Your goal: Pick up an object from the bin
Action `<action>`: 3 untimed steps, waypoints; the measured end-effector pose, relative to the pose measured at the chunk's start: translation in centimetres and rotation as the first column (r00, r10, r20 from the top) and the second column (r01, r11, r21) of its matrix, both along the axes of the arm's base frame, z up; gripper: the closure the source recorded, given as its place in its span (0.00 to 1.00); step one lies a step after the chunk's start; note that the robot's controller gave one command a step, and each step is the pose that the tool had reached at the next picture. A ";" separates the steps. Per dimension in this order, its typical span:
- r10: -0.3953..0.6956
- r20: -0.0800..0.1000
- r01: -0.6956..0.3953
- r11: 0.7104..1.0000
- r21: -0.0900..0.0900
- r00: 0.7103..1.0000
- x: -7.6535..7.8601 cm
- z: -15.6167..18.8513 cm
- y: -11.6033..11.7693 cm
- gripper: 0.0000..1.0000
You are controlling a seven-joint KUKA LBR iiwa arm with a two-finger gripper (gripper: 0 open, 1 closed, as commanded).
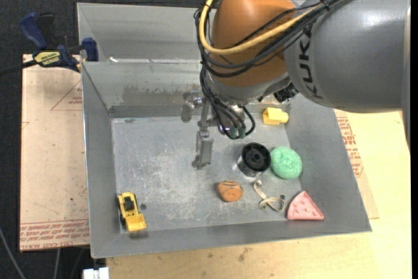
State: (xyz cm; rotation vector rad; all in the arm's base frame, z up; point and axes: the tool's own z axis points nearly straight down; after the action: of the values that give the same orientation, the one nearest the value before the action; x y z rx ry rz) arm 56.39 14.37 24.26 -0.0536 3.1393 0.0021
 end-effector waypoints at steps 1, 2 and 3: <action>0.033 0.004 -0.033 0.999 0.001 0.999 2.0 -2.0 -4.3 0.00; 0.051 -0.004 -0.051 0.999 -0.004 0.999 1.6 -1.7 -6.8 0.00; 0.084 0.017 -0.084 0.996 0.004 0.996 2.2 -1.4 -5.4 0.00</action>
Offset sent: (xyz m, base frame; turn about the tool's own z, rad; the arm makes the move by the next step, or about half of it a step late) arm 0.0069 -0.0333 0.0122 -0.0604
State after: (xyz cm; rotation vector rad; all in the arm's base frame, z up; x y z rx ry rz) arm 58.59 8.92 22.84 -0.1848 3.1176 0.0096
